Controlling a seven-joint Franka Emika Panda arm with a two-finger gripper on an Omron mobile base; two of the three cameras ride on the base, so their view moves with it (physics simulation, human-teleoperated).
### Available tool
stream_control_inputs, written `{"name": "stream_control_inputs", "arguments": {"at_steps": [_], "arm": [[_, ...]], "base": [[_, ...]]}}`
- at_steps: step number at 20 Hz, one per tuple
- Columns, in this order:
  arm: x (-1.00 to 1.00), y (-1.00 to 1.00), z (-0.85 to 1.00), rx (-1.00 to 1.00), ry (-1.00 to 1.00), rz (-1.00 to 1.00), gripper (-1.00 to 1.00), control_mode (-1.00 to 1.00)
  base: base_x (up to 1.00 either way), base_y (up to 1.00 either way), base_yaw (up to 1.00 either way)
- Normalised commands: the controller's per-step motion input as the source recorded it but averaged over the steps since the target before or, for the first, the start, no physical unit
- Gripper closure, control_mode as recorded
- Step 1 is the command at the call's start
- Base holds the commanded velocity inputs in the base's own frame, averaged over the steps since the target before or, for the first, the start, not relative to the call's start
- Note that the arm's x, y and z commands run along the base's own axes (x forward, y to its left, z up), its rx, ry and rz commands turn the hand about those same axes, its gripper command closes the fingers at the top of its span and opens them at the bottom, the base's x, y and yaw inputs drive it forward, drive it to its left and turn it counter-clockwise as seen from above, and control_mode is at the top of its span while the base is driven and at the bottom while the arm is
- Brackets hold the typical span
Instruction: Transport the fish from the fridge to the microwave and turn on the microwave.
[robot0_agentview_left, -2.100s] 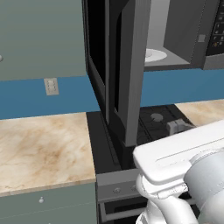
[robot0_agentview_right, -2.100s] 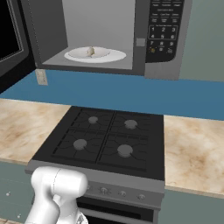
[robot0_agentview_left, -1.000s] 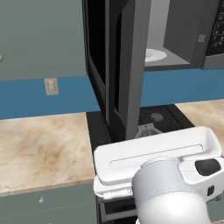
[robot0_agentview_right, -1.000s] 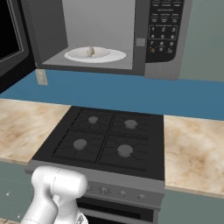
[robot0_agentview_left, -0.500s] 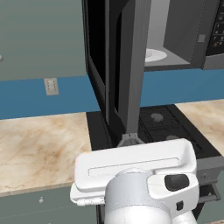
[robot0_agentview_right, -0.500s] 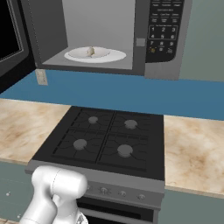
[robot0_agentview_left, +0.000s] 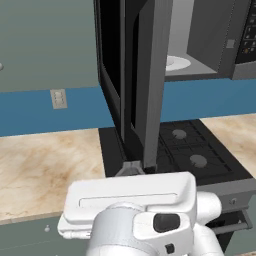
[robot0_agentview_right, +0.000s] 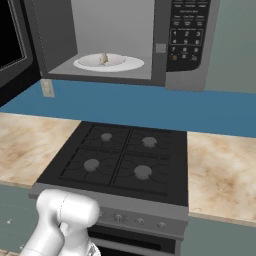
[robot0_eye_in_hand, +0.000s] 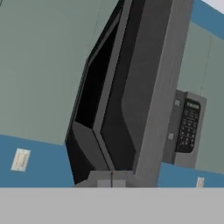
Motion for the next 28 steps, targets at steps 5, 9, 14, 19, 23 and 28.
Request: {"name": "stream_control_inputs", "arguments": {"at_steps": [5, 9, 14, 19, 23, 28], "arm": [[0.09, 0.22, -0.15, 0.0, 0.0, -0.08, 1.0, -1.0], [0.16, 0.19, -0.12, 0.0, 0.0, -0.09, 1.0, -1.0], [0.36, 0.02, 0.0, 0.0, 0.0, -0.13, 1.0, -1.0], [0.39, 0.0, -0.01, 0.0, 0.0, -0.14, 1.0, -1.0], [0.38, 0.08, -0.09, 0.0, 0.0, -0.13, 1.0, -1.0], [0.26, 0.21, -0.2, 0.0, 0.0, -0.1, 1.0, -1.0]], "base": [[0.0, 0.0, 0.0], [0.0, 0.0, 0.0], [0.0, 0.0, 0.0], [0.0, 0.0, 0.0], [0.0, 0.0, 0.0], [0.0, 0.0, 0.0]]}}
